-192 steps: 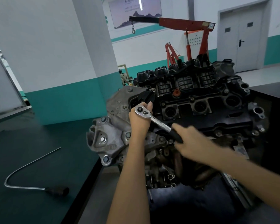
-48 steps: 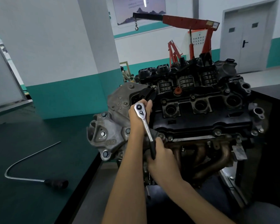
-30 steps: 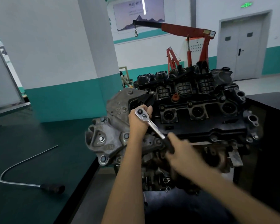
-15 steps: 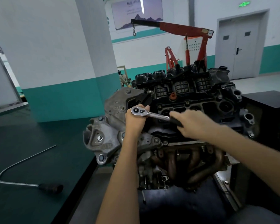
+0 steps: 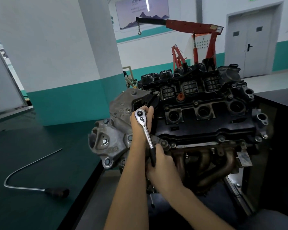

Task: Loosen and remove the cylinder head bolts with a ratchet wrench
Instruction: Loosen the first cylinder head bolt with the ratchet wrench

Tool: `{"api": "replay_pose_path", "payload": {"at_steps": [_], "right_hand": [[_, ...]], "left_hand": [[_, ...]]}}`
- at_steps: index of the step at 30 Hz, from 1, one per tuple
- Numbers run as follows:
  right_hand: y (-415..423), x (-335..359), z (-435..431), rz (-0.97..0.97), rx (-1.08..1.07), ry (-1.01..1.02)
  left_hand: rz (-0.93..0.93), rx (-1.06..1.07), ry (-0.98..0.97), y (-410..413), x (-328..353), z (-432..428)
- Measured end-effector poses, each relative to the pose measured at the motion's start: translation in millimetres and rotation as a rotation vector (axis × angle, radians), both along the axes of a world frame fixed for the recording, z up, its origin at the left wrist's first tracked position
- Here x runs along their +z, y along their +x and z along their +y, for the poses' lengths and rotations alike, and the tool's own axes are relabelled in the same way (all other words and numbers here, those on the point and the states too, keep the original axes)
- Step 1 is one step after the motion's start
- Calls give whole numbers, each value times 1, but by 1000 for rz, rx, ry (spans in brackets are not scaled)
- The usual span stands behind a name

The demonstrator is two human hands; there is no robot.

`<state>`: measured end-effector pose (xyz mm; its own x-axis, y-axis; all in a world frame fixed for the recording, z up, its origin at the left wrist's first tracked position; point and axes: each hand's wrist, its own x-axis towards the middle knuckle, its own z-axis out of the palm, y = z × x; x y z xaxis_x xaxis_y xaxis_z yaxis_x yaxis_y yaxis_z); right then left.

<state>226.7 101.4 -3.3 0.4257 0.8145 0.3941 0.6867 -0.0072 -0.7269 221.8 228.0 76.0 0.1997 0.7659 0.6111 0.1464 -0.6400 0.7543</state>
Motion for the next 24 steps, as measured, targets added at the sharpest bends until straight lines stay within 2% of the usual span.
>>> {"api": "replay_pose_path", "payload": {"at_steps": [3, 7, 9, 11, 12, 15, 17, 20, 24], "right_hand": [[54, 20, -17, -201, 78, -63], [138, 89, -16, -756, 43, -186], [148, 105, -8, -899, 28, -155], [138, 91, -9, -858, -29, -94], [126, 75, -13, -763, -43, -75], [71, 20, -21, -271, 1, -32], [32, -1, -10, -120, -7, 26], [3, -10, 2, 6, 0, 93], [47, 8, -11, -118, 83, -12]], "left_hand": [[15, -59, -29, 0, -1, 2], [24, -122, -60, -1, 0, 4], [0, -113, -76, -1, 0, 4], [0, -76, -71, -1, 1, 3], [9, -64, -61, -1, 1, 2], [9, -54, -32, 1, 0, 1], [2, -32, -19, 2, -1, 1], [0, -34, -5, 0, -2, 0], [11, -55, -18, -1, -1, 1]]}}
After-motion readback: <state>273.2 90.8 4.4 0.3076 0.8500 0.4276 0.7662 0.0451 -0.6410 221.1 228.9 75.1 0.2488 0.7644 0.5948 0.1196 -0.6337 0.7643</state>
